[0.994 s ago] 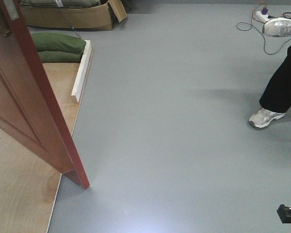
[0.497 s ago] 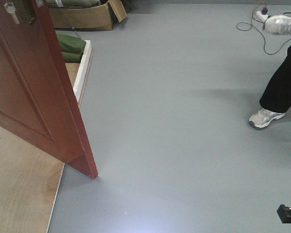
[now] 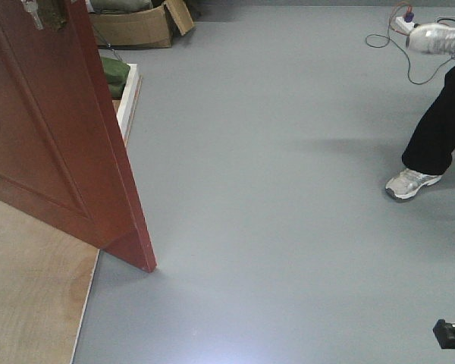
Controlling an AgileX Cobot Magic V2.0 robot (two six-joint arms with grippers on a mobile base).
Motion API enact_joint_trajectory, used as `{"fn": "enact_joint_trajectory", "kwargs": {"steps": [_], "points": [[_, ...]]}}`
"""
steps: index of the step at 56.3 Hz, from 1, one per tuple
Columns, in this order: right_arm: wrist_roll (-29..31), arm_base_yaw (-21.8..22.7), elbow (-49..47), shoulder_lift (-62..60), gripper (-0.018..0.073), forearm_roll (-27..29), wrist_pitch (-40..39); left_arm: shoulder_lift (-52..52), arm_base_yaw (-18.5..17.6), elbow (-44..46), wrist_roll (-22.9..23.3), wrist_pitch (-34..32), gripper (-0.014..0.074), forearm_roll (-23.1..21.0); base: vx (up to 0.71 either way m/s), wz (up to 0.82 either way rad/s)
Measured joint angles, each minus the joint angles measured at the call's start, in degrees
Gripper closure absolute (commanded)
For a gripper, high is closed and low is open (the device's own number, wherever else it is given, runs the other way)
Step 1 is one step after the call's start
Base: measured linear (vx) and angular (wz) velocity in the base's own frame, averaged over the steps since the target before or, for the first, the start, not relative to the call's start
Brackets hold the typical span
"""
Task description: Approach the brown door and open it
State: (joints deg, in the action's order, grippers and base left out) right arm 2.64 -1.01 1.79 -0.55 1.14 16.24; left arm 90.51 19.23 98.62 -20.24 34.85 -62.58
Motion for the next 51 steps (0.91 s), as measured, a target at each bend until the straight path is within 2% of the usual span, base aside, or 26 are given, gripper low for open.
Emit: {"fn": "enact_joint_trajectory", "kwargs": {"steps": [51], "points": [[0.0,0.0,0.0,0.0,0.0559,0.0,0.0,-0.6,0.3,0.0,-0.1,0.3,0.0600,0.4,0.08,-0.09]]}}
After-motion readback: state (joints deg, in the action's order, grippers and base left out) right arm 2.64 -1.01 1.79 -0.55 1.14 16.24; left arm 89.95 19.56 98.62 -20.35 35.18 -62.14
